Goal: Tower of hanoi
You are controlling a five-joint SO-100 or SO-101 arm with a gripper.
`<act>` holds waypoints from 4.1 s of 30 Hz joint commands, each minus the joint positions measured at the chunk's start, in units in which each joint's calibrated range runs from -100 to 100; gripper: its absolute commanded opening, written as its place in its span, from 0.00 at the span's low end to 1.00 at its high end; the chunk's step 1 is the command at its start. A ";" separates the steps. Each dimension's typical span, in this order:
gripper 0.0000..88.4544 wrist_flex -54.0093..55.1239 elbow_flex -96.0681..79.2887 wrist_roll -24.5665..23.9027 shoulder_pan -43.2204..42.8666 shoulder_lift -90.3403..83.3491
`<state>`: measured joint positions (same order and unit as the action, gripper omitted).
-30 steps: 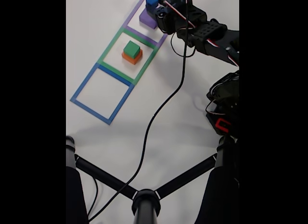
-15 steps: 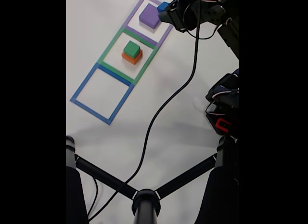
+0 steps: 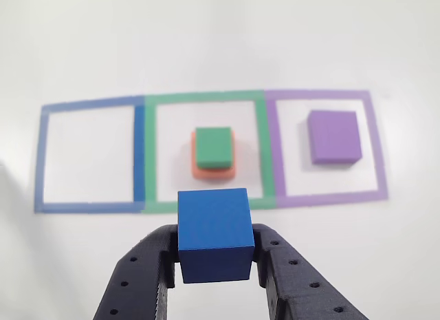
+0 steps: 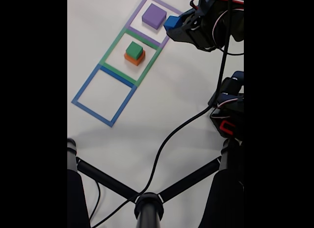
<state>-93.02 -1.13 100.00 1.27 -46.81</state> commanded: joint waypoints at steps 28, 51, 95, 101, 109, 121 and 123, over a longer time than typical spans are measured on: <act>0.01 97.19 -78.88 0.00 -0.32 -0.78; 0.01 129.56 -83.69 0.00 -1.15 24.54; 0.12 139.76 -78.97 0.00 -0.16 38.80; 0.18 140.00 -78.70 0.00 -0.16 39.12; 0.22 139.44 -78.33 0.00 0.22 36.00; 0.12 96.13 -69.88 0.00 0.98 7.31; 0.05 84.48 -65.88 0.00 1.51 2.74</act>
<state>13.00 -75.02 100.00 1.60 -34.15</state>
